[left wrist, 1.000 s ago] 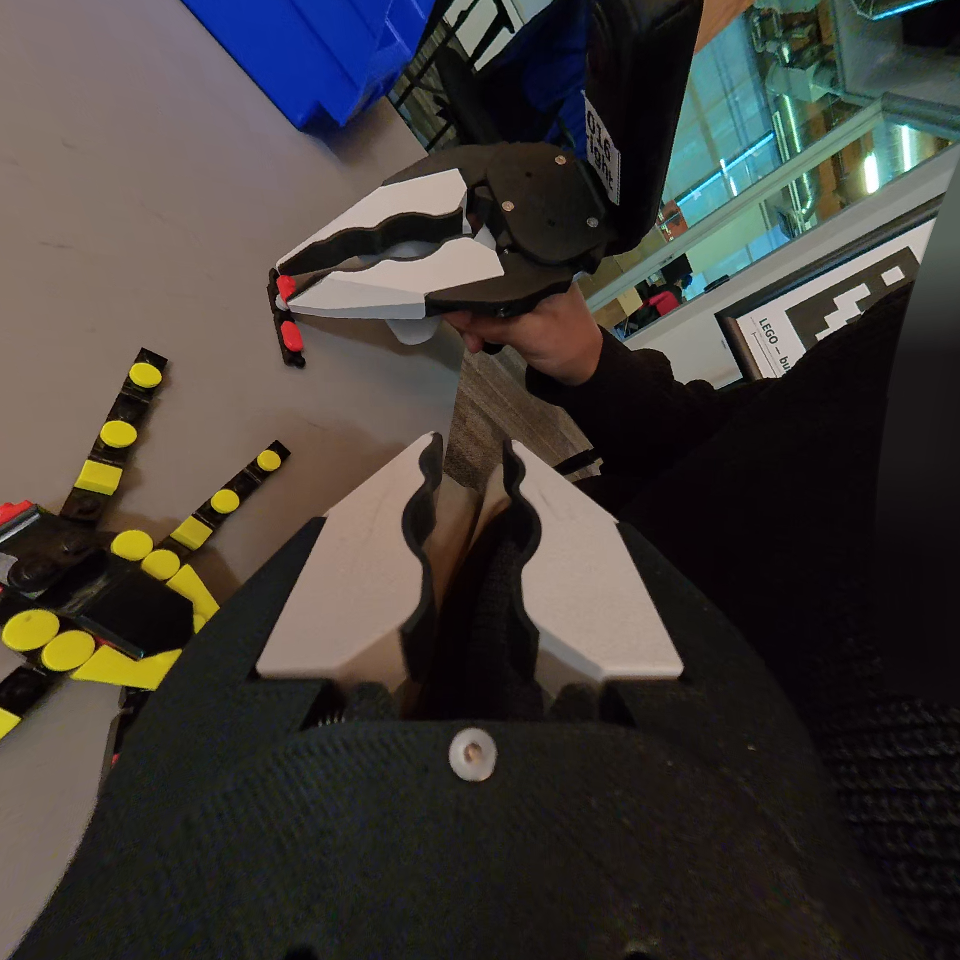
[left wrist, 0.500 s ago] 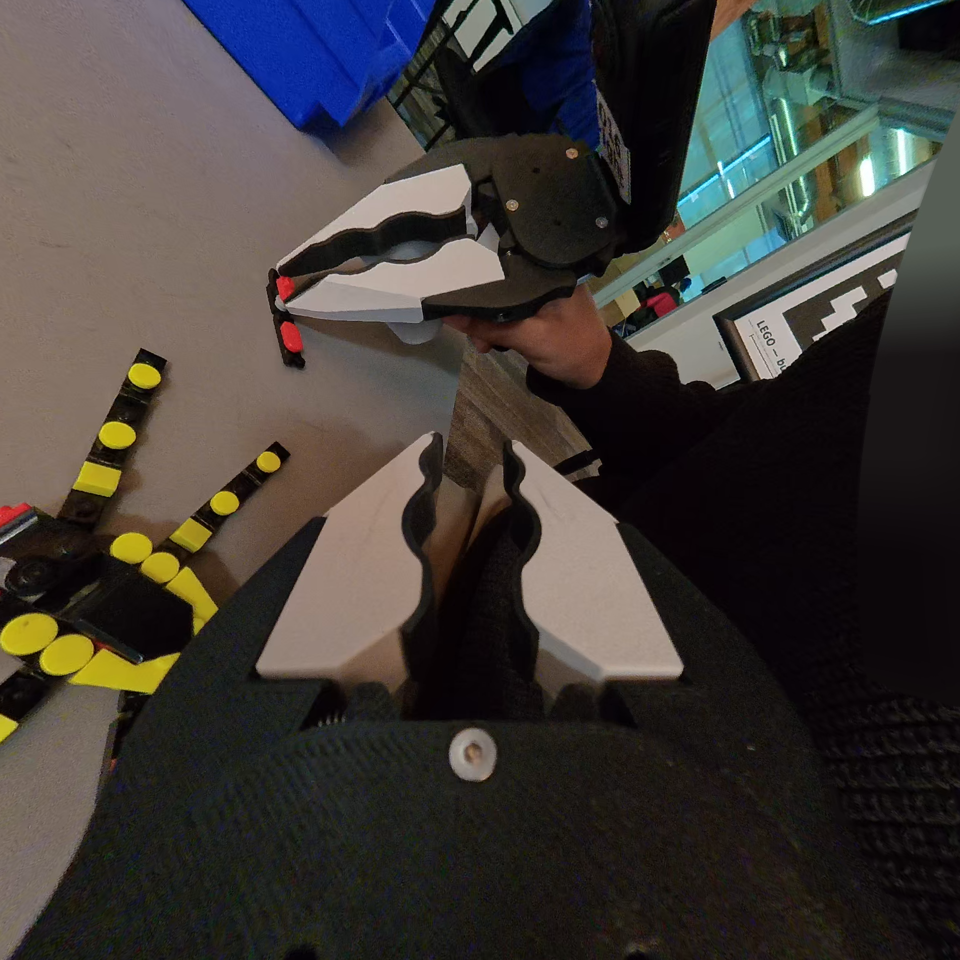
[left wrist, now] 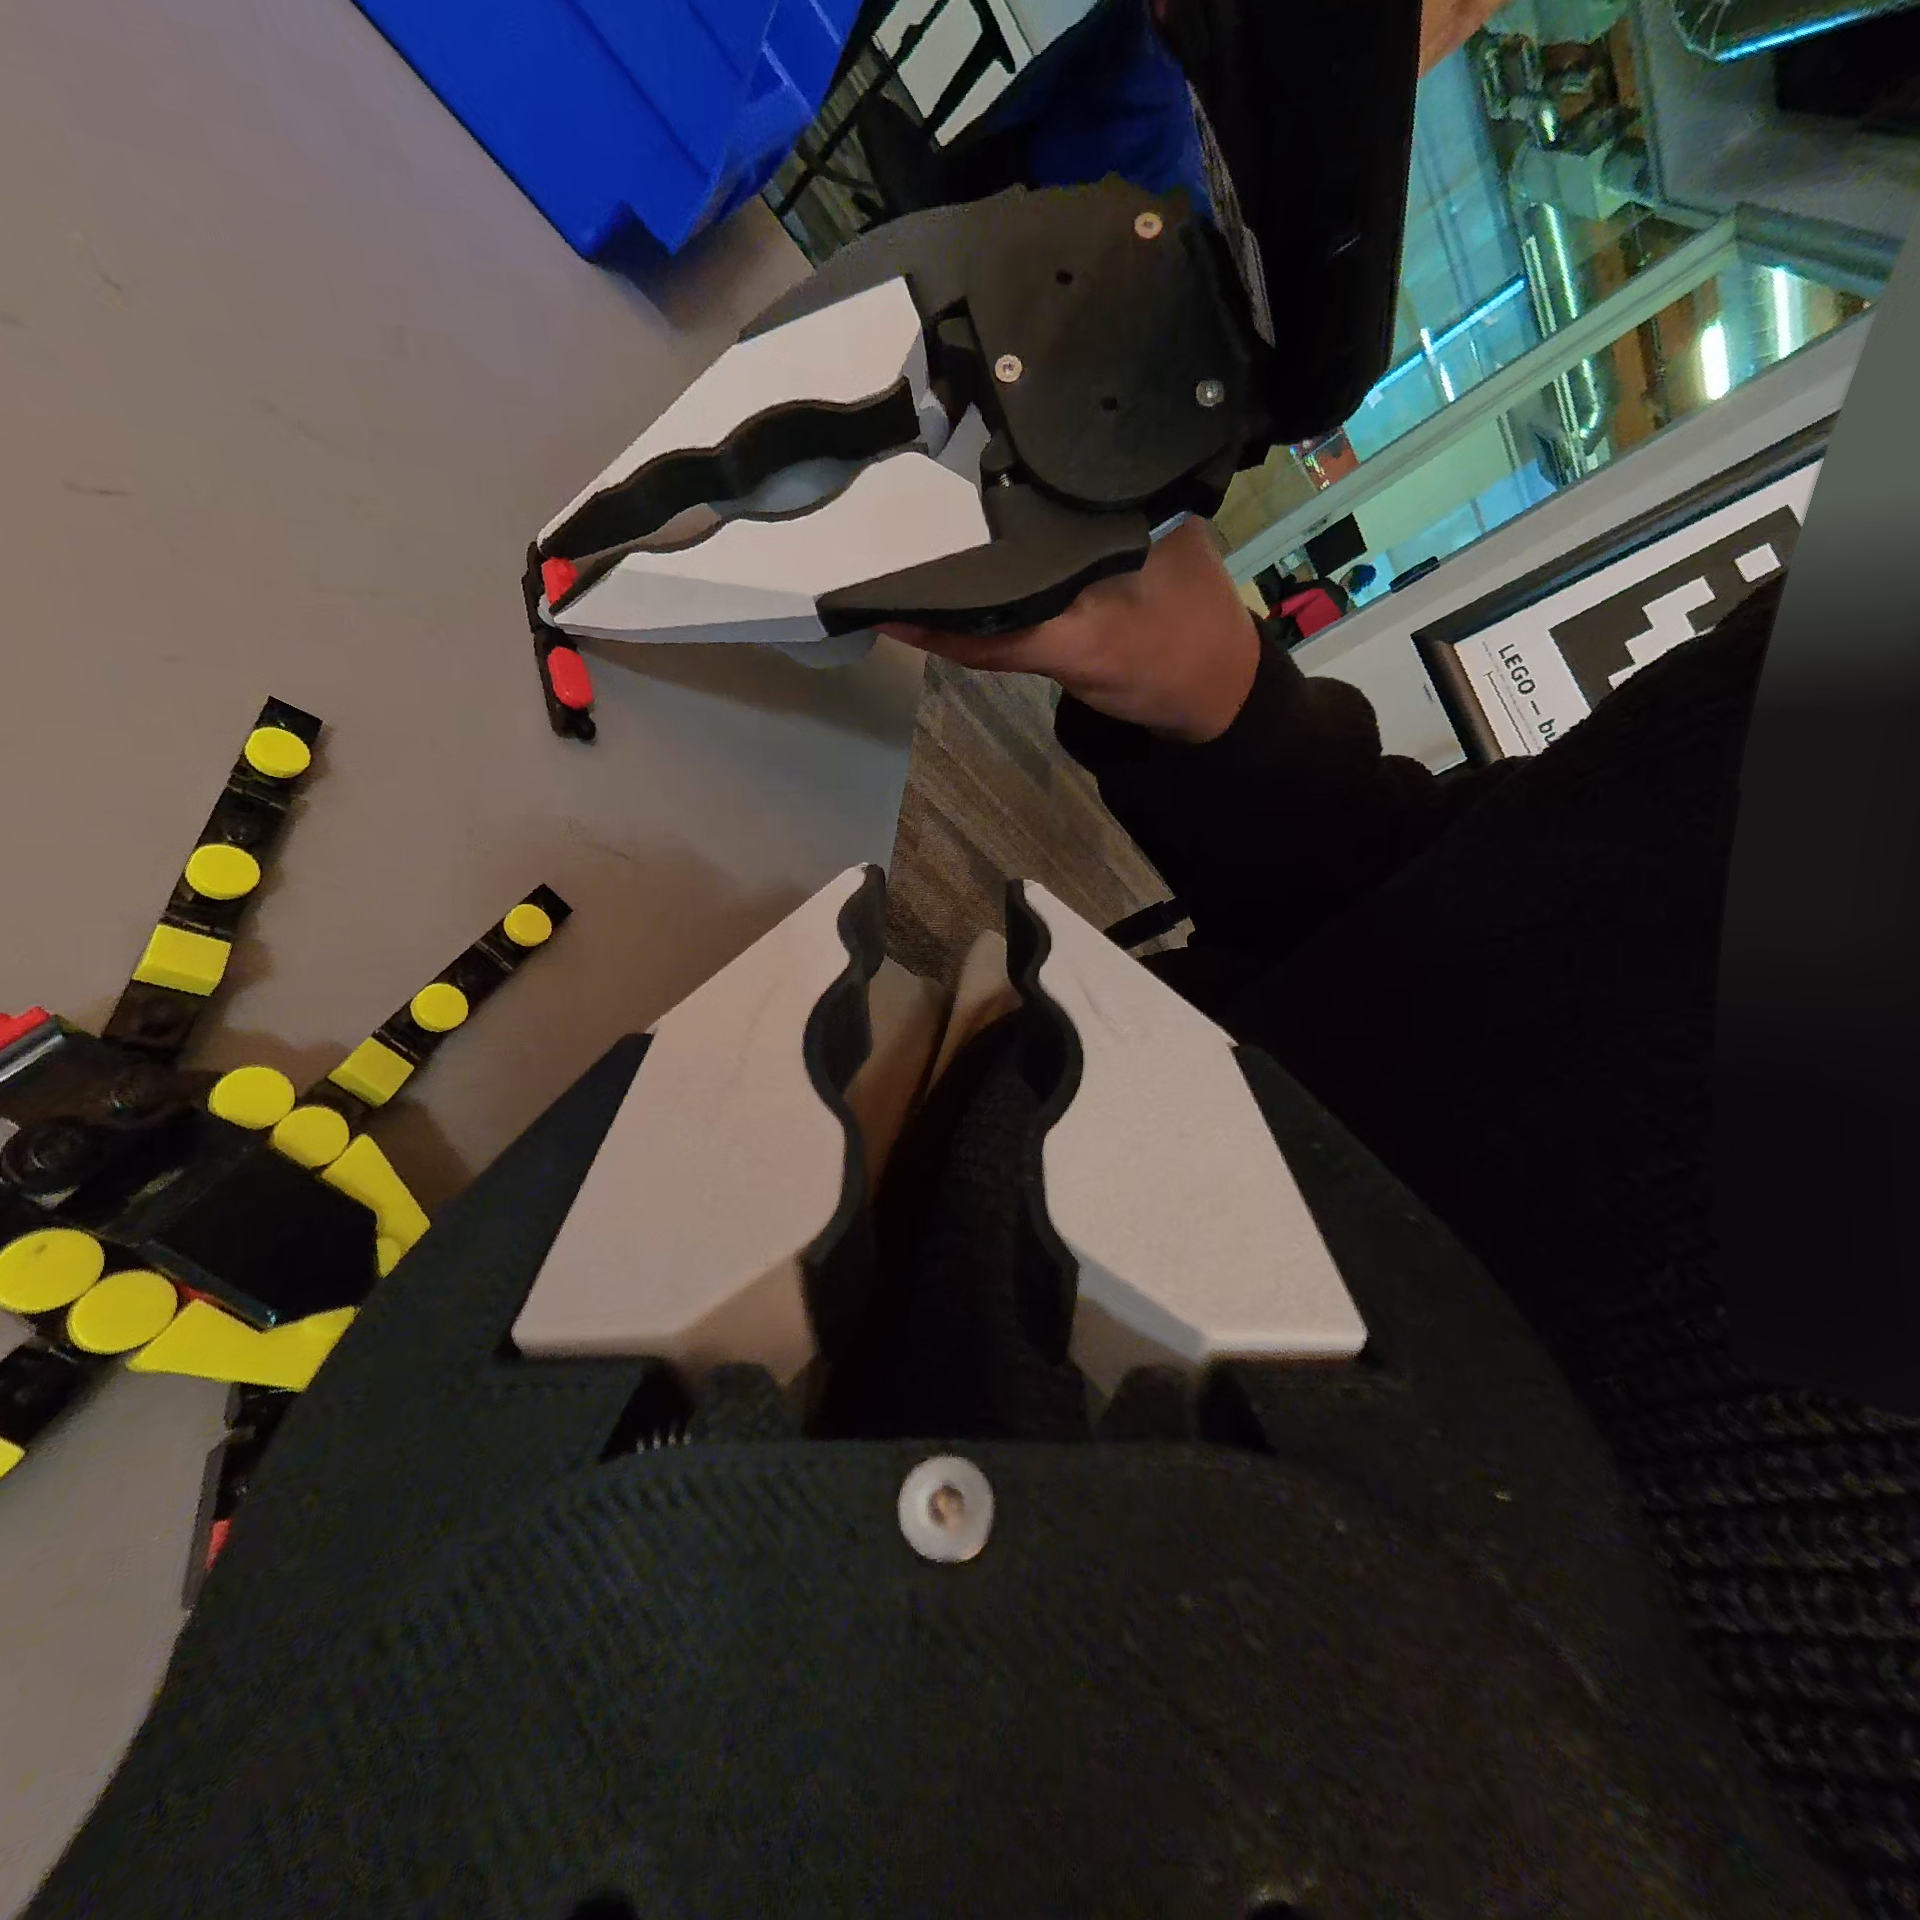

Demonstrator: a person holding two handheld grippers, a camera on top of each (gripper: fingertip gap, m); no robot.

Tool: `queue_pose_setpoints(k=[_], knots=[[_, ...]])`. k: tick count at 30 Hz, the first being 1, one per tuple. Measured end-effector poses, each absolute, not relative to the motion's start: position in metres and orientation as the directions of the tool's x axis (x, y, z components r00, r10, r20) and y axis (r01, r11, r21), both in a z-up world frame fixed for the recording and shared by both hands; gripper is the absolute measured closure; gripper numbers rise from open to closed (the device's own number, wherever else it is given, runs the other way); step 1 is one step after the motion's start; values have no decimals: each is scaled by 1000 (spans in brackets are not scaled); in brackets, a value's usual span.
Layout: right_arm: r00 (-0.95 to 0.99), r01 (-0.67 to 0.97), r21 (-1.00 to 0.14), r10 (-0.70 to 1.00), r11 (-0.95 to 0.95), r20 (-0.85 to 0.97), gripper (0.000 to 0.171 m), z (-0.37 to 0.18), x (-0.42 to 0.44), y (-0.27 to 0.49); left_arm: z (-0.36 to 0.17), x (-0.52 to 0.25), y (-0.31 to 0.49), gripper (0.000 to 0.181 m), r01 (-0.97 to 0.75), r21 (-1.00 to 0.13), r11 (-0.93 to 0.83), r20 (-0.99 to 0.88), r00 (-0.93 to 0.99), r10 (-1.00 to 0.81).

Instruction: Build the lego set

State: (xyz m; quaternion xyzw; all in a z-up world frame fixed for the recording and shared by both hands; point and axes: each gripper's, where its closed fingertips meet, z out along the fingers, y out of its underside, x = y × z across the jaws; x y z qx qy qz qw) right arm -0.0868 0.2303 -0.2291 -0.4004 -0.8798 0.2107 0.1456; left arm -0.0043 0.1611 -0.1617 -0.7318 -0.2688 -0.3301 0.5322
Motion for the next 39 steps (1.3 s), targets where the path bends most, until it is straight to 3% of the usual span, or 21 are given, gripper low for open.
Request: queue_pose_setpoints(k=[6, 13, 25, 32, 36, 39], knots=[[-657, 631, -463, 746, 622, 108, 158, -229, -88, 231, -162, -2, 161, 160, 734, -610, -298, 760, 648, 41], [-701, 540, -575, 707, 614, 95, 158, -227, -89, 229, -162, -3, 160, 160, 731, -618, -289, 751, 658, 58], [-714, 495, -616, 691, 613, 114, 148, -221, -88, 231, -164, -3, 161, 160, 727, -620, -293, 746, 663, 67], [-588, 650, -650, 802, 394, -103, 140, -218, -78, 235, -164, -7, 161, 160, 729, -624, -283, 742, 665, 78], [-528, 662, -620, 849, 421, 13, 136, -228, -71, 241, -164, -8, 161, 160, 729, -625, -280, 740, 667, 83], [-521, 674, -642, 851, 366, -62, 149, -231, -58, 221, -164, -8, 161, 160, 727, -627, -279, 739, 669, 84]])
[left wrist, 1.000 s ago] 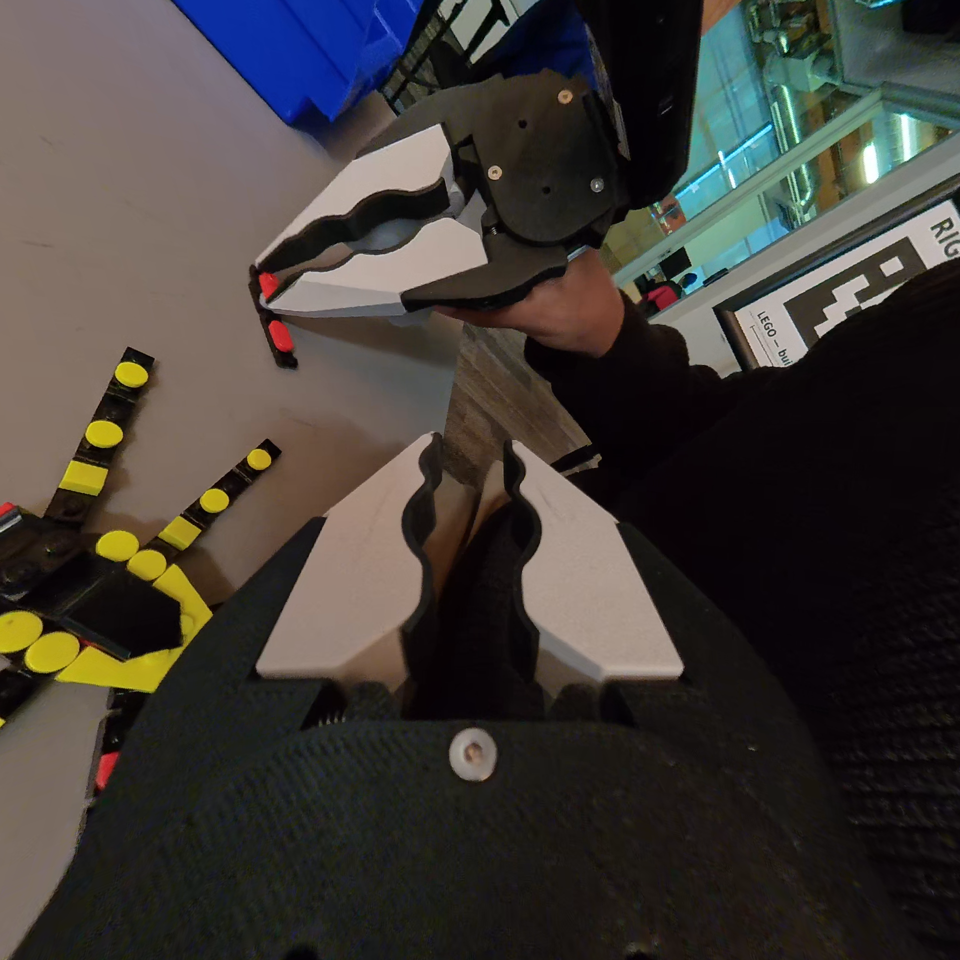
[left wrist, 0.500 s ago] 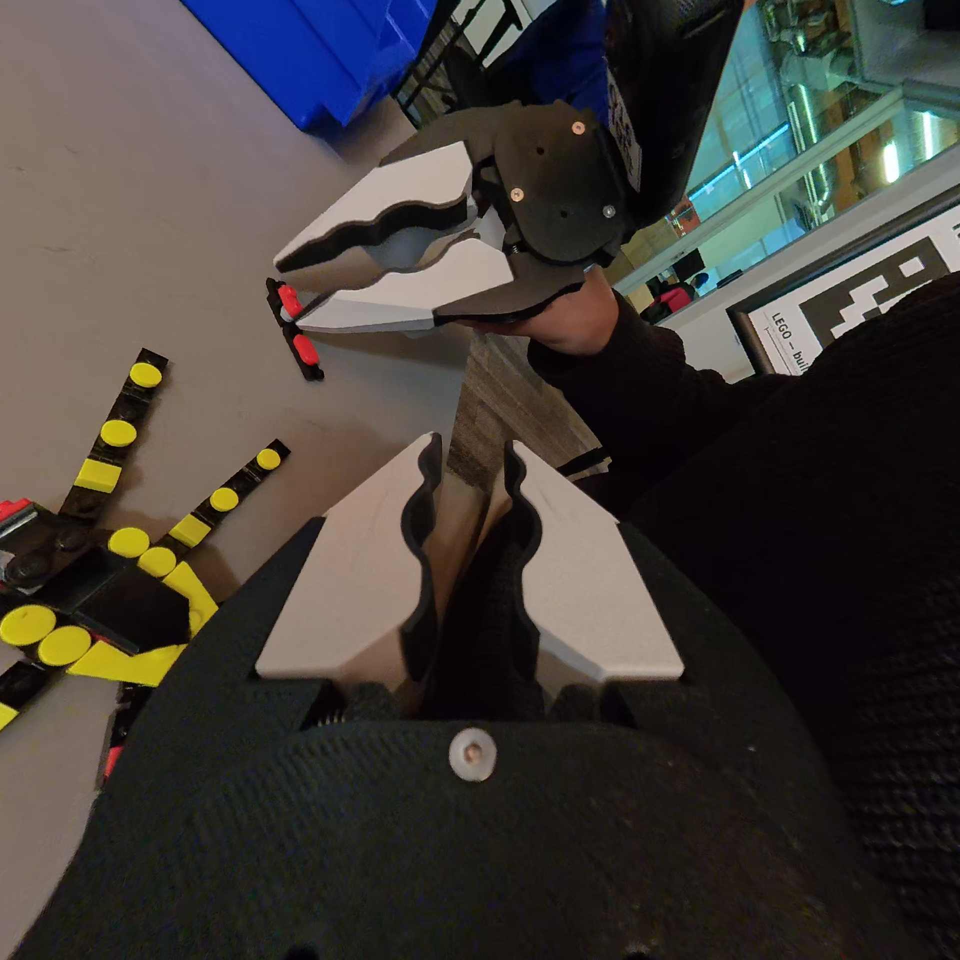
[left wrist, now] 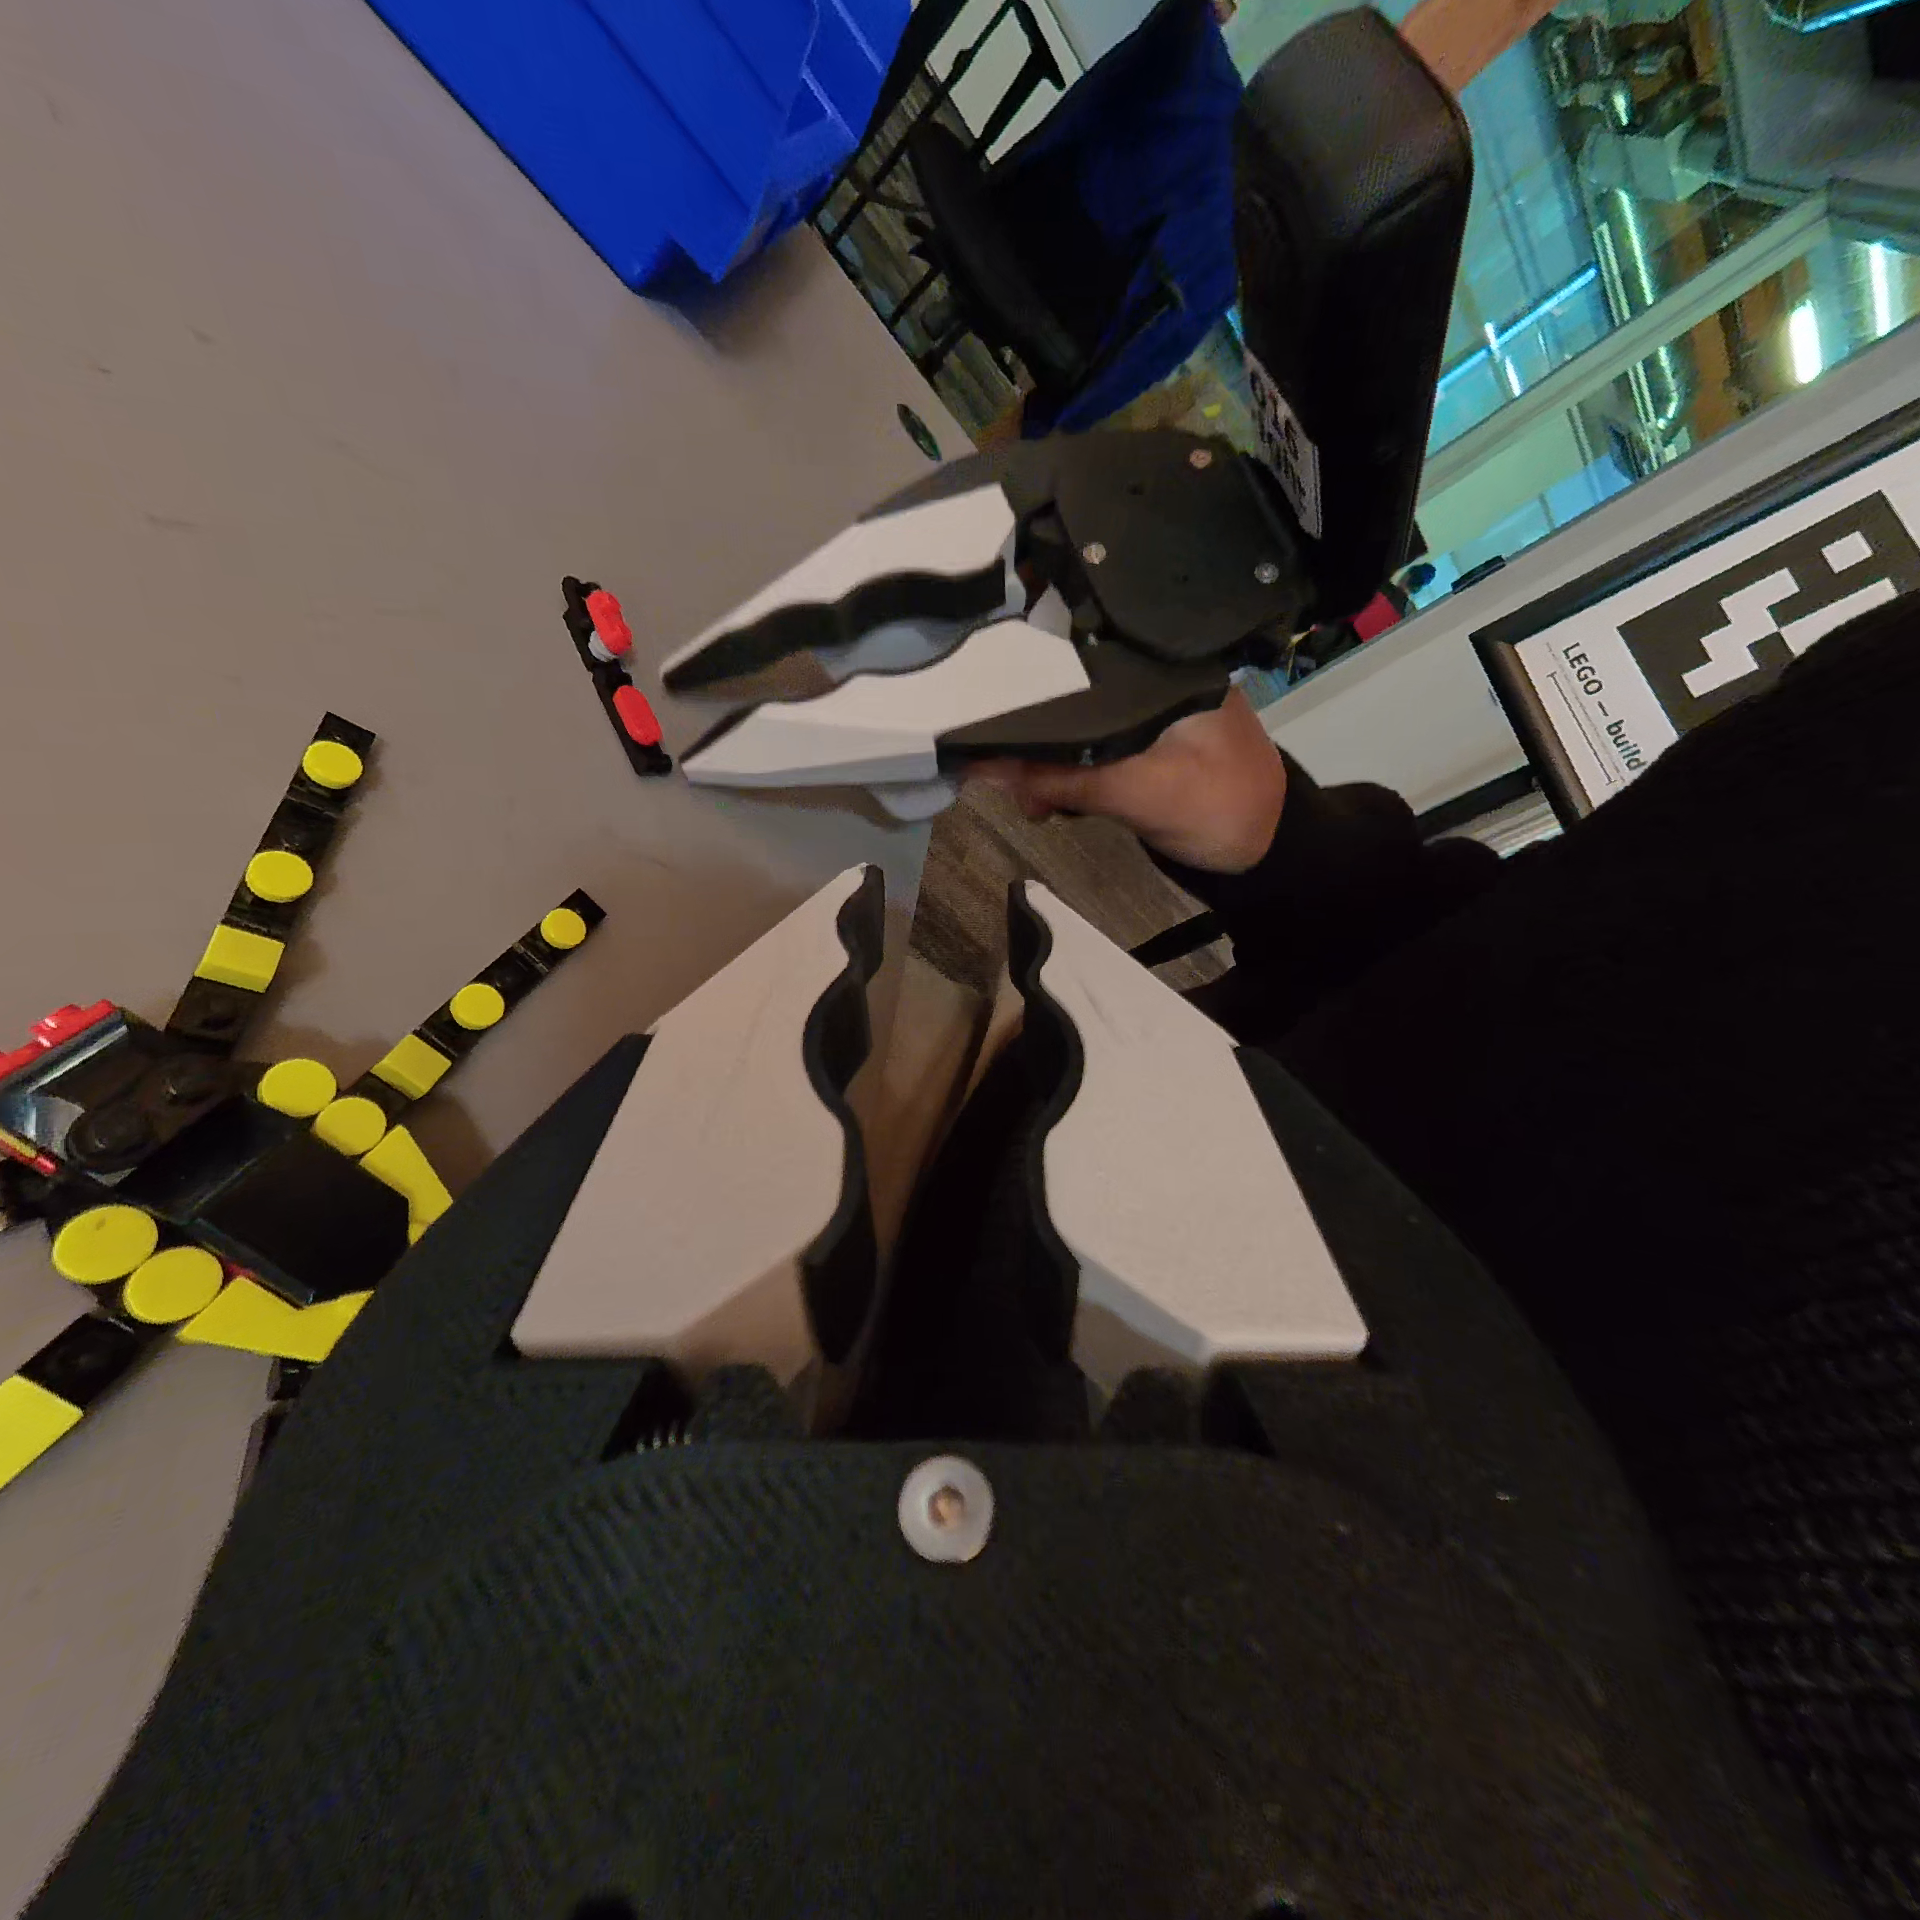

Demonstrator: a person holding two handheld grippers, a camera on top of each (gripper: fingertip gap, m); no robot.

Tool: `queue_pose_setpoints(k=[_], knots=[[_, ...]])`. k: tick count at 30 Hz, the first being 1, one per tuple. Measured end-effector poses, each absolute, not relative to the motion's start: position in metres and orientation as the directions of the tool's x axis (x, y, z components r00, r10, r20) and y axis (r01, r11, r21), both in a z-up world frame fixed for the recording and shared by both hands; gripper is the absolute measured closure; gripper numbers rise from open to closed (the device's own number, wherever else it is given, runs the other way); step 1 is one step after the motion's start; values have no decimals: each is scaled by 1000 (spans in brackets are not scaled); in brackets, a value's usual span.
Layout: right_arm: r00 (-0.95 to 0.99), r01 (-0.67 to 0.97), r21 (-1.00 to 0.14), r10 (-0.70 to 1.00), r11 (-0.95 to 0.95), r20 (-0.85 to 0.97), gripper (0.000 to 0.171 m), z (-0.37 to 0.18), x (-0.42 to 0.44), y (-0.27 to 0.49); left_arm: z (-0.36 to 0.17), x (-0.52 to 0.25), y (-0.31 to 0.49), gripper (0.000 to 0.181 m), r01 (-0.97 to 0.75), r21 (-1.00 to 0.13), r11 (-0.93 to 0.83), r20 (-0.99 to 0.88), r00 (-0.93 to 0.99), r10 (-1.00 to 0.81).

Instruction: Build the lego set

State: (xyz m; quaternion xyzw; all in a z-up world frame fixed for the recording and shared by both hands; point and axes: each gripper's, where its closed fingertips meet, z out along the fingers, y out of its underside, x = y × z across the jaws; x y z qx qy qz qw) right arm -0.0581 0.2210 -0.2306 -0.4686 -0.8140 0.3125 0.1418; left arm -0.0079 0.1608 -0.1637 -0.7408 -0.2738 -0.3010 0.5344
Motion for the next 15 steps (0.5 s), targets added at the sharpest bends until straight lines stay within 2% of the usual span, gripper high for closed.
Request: queue_pose_setpoints(k=[2, 7, 10, 15], knots=[[-512, 691, -655, 847, 305, -146, 152, -230, -57, 212, -164, -8, 160, 160, 725, -628, -281, 737, 671, 83], [-479, 729, -654, 833, 200, -279, 140, -227, -64, 210, -163, -6, 159, 160, 717, -638, -281, 728, 680, 80], [-486, 736, -644, 825, 208, -289, 135, -228, -70, 209, -163, -6, 159, 160, 713, -641, -283, 725, 684, 81], [-503, 729, -629, 835, 271, -223, 148, -231, -71, 220, -162, -4, 159, 160, 701, -653, -287, 712, 697, 82]])
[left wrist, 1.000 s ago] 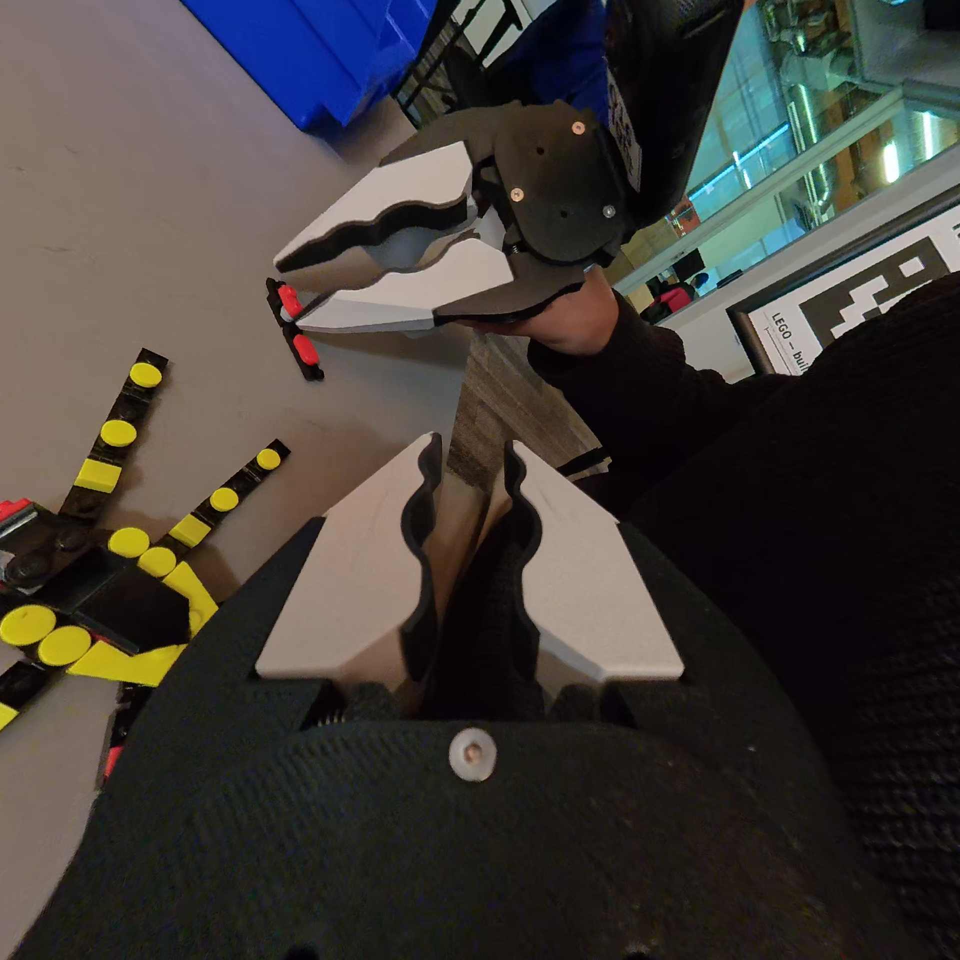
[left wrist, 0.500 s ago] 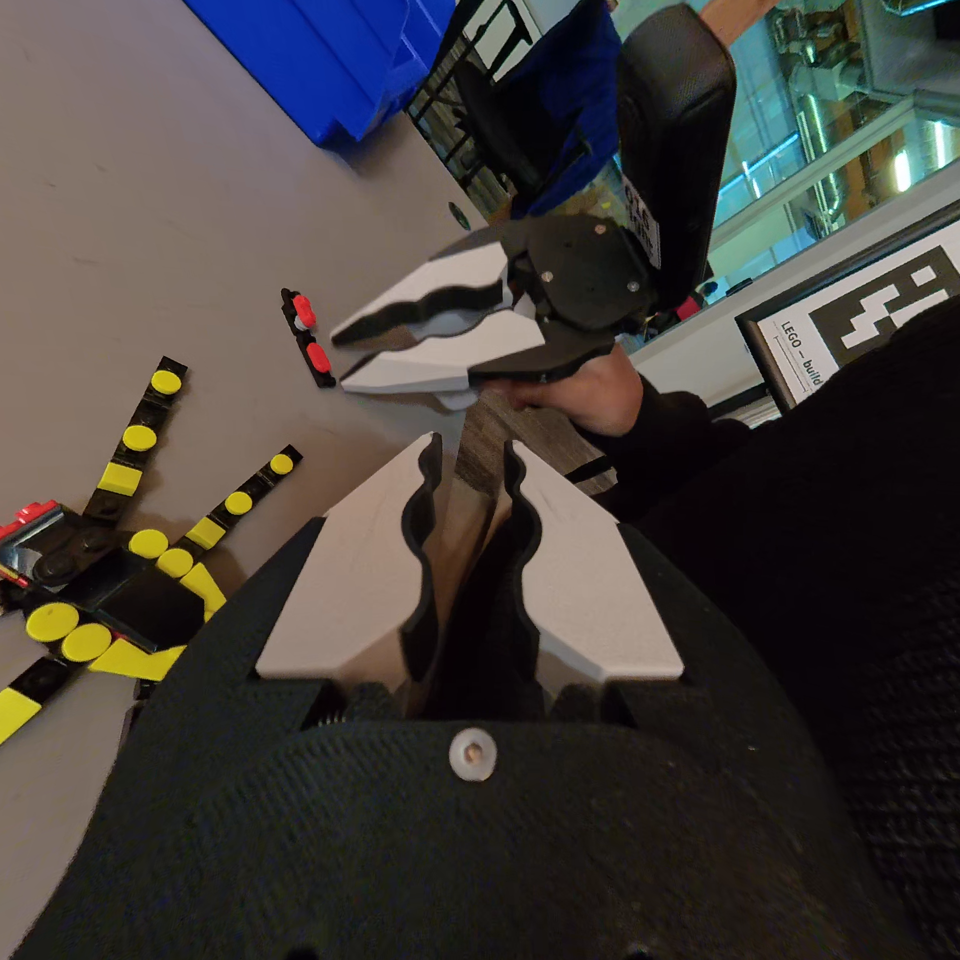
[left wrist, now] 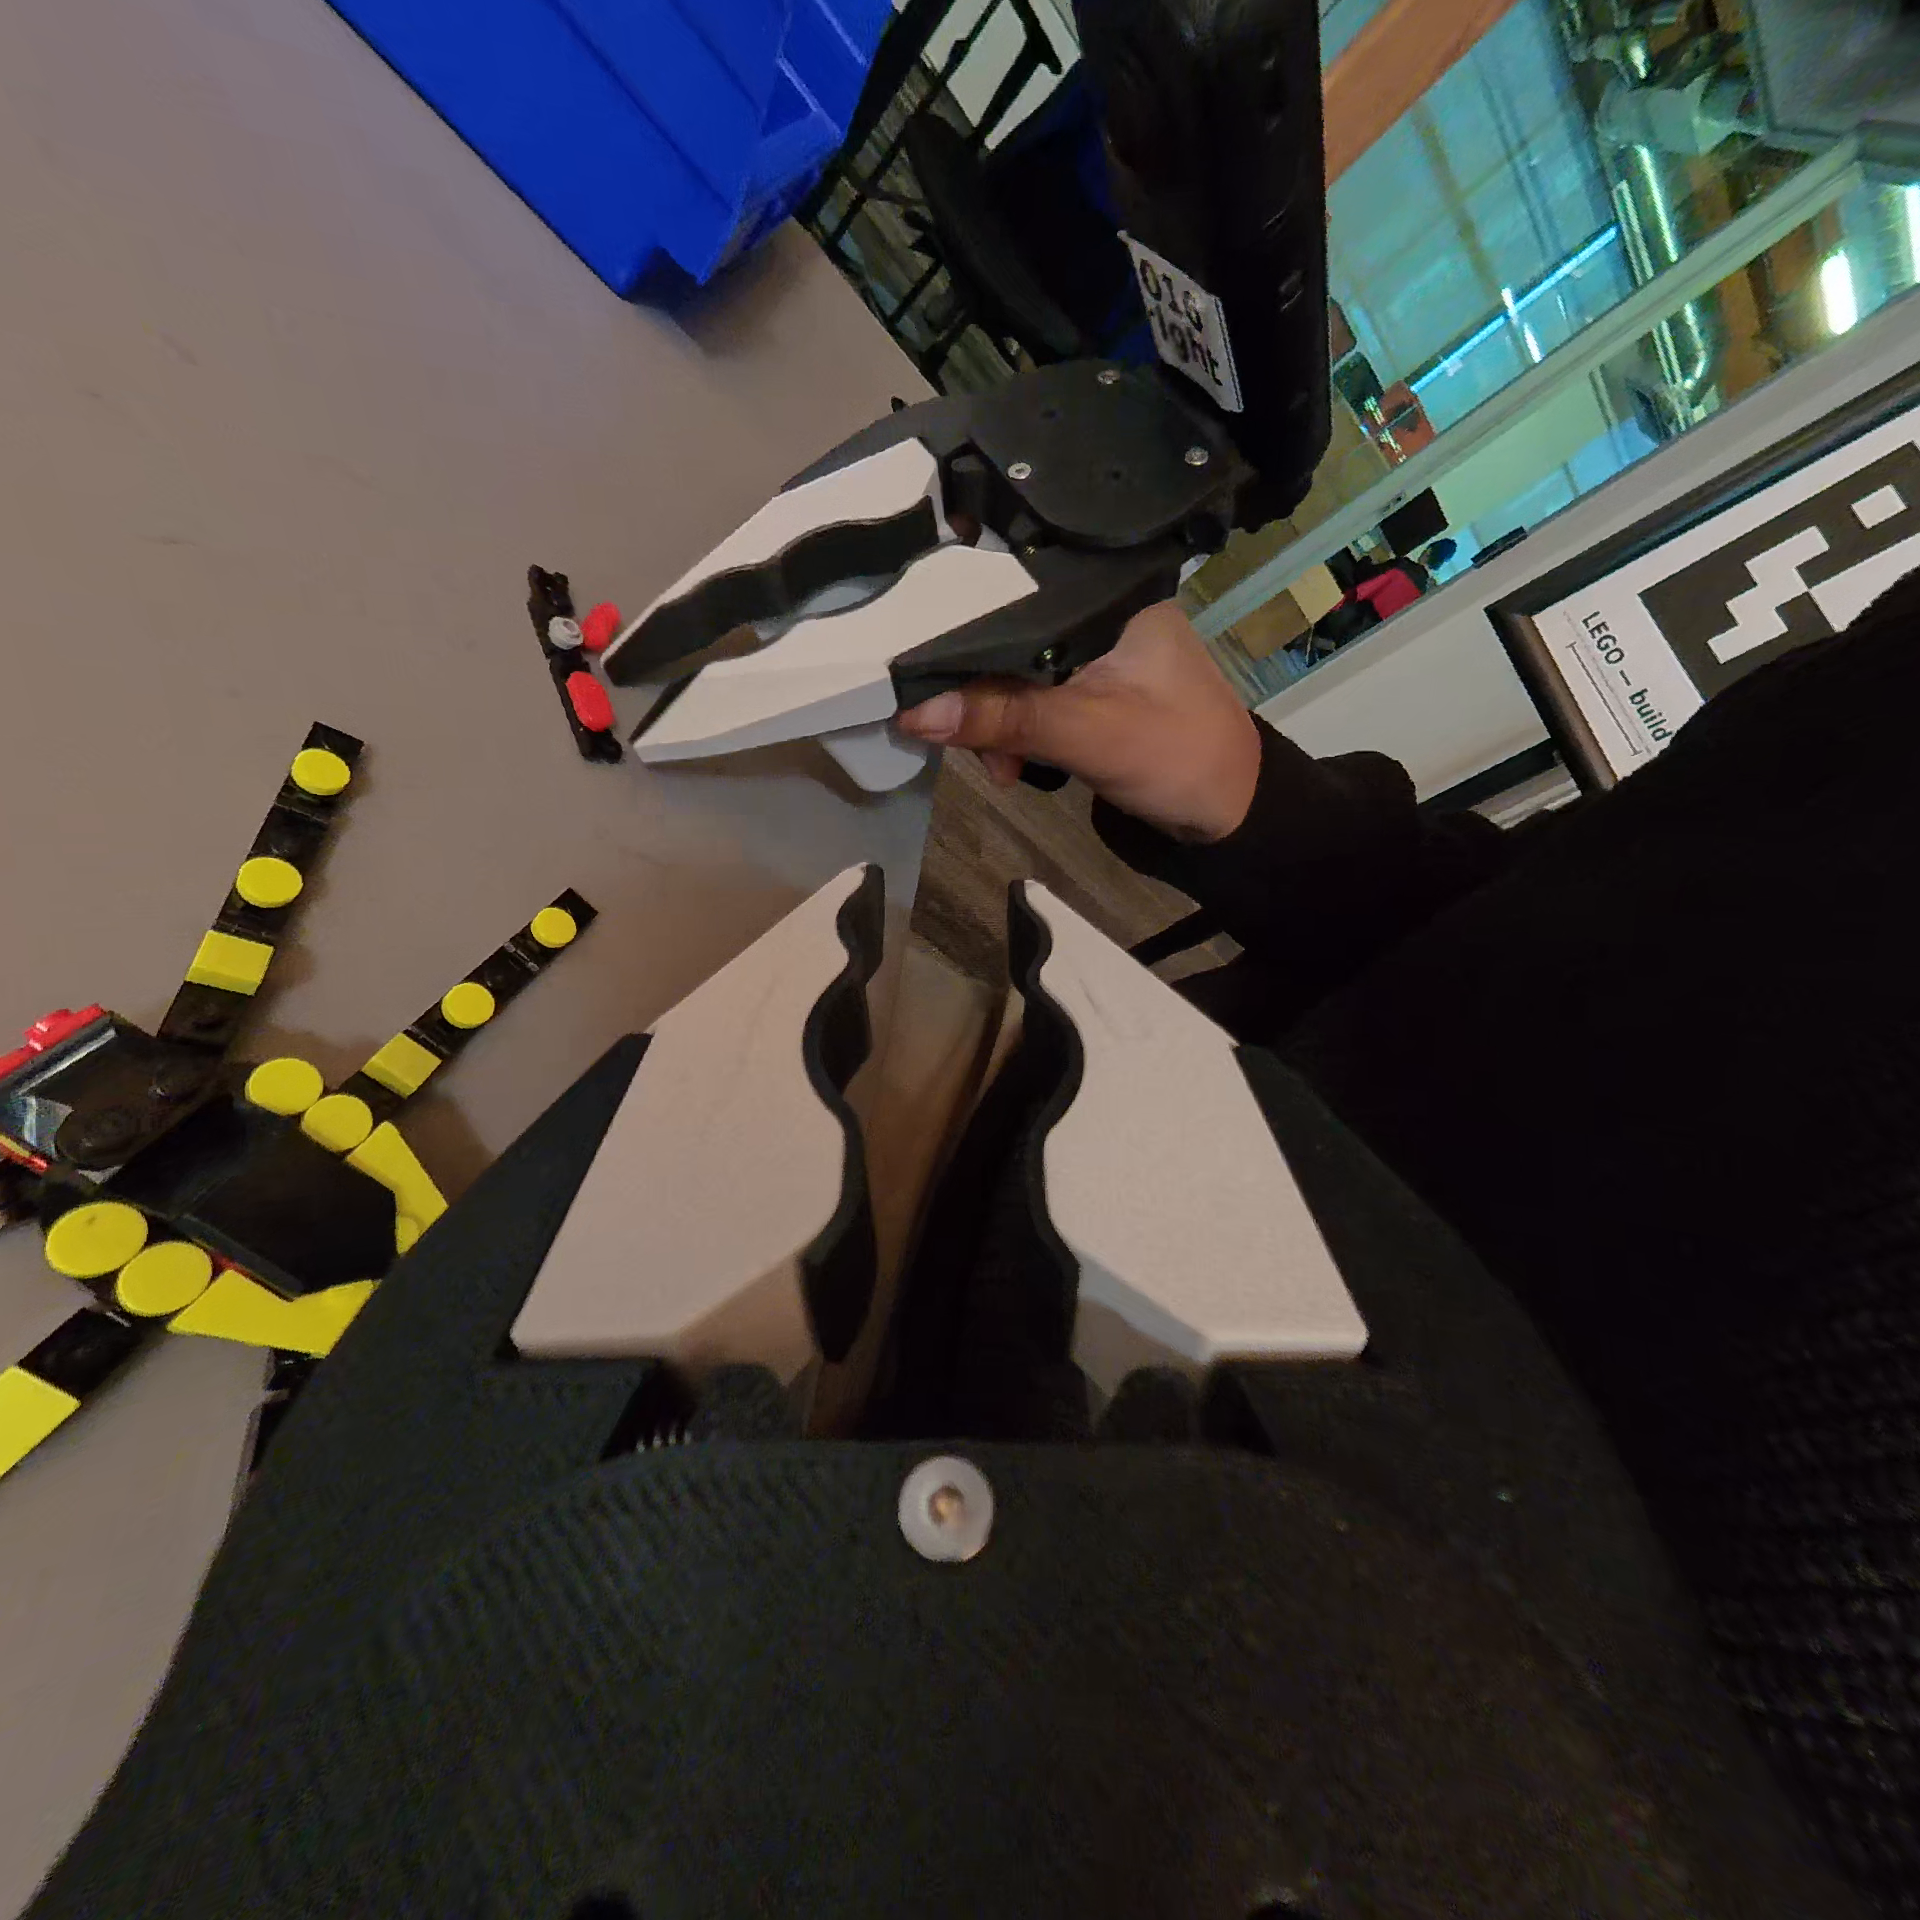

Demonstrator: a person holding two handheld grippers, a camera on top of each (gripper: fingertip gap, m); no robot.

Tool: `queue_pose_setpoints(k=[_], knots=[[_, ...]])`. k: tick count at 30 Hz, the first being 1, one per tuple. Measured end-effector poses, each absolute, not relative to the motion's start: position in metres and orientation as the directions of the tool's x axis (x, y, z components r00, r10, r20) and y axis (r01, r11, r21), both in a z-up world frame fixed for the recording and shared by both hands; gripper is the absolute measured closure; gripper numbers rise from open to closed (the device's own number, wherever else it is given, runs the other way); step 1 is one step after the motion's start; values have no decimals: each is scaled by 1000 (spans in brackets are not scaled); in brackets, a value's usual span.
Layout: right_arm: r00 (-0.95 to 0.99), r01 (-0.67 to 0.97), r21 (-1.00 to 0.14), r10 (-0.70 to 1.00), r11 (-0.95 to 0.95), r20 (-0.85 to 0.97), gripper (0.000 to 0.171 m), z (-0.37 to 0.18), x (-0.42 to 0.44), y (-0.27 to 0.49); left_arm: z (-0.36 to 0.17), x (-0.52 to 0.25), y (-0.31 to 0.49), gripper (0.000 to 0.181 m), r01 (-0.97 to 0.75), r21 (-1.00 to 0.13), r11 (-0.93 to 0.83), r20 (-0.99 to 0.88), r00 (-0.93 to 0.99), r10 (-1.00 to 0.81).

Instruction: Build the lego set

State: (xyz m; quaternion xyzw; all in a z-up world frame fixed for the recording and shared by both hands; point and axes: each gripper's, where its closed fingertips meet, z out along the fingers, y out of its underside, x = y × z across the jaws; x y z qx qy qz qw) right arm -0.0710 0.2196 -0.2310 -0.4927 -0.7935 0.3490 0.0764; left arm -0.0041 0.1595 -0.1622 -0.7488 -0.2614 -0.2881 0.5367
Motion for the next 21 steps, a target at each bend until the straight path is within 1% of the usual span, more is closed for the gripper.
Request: queue_pose_setpoints(k=[1, 3, 6, 8, 13, 15, 21], knots=[[-500, 728, -625, 842, 282, -202, 150, -231, -71, 224, -163, -4, 160, 160, 699, -653, -290, 711, 698, 83], [-490, 728, -620, 855, 293, -171, 147, -232, -72, 233, -163, -3, 160, 160, 700, -652, -292, 712, 697, 81], [-489, 736, -619, 848, 274, -206, 147, -231, -70, 235, -163, -3, 160, 160, 697, -654, -293, 709, 700, 82], [-503, 725, -626, 842, 287, -196, 149, -229, -70, 237, -164, -3, 160, 160, 697, -654, -294, 708, 701, 85], [-594, 591, -687, 804, 422, -17, 149, -213, -81, 248, -163, -4, 160, 160, 698, -654, -292, 710, 700, 84], [-624, 575, -695, 781, 433, -31, 149, -214, -82, 244, -164, -3, 160, 160, 698, -653, -295, 710, 699, 82], [-658, 590, -645, 752, 485, -36, 152, -231, -87, 246, -165, -1, 160, 161, 680, -668, -303, 692, 717, 84]])
